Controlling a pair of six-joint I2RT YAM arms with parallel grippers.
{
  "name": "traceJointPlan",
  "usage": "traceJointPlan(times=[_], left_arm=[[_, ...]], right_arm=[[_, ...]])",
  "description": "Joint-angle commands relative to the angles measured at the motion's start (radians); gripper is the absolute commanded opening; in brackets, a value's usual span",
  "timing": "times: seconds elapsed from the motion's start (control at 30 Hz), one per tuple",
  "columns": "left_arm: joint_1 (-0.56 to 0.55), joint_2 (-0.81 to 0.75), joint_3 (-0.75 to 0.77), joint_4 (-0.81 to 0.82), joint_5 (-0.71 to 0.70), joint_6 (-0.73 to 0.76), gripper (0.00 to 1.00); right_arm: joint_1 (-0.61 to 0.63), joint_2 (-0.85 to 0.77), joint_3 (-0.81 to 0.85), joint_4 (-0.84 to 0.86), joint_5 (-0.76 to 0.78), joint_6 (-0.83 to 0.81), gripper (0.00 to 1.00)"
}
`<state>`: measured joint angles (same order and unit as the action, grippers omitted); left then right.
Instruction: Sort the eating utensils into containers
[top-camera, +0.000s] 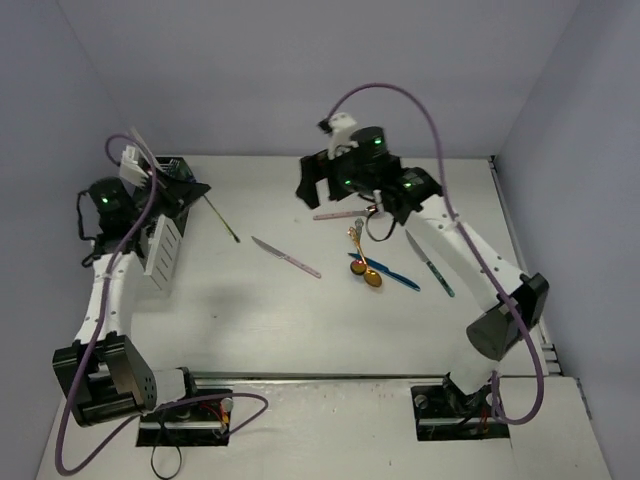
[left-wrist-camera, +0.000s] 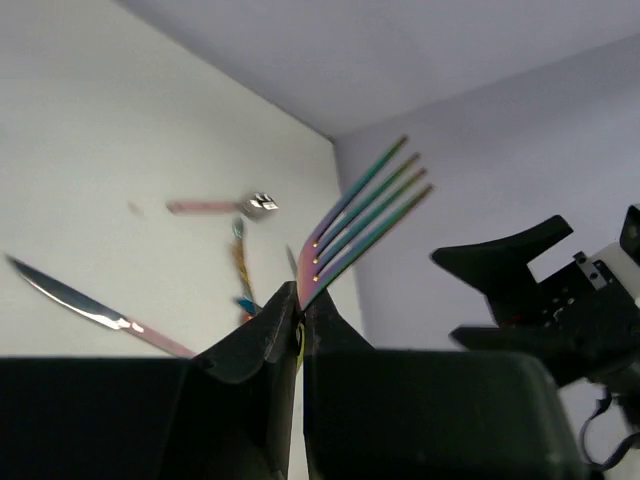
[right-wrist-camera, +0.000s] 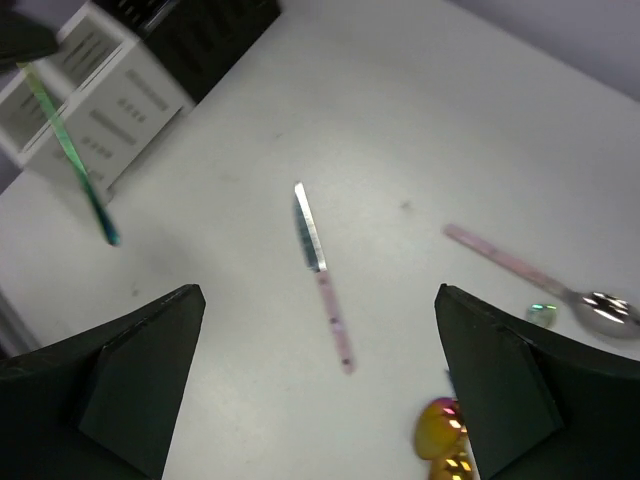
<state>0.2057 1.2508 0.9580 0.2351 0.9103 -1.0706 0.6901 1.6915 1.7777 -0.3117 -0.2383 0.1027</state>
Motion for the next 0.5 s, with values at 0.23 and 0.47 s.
traceJointPlan(times=[0.23, 0.47], left_arm=[[0.093, 0.118, 0.571, -0.384, -0.346, 1.070, 0.00], [0.131, 0.361, 0.753, -0.475, -0.351, 1.259, 0.00]], right_arm=[[-0.270, -0.219, -0.260, 0.055, 0.022, -0.048, 0.98], [-0.308, -0.243, -0.323, 0.057, 0.026, -0.052, 0.96]])
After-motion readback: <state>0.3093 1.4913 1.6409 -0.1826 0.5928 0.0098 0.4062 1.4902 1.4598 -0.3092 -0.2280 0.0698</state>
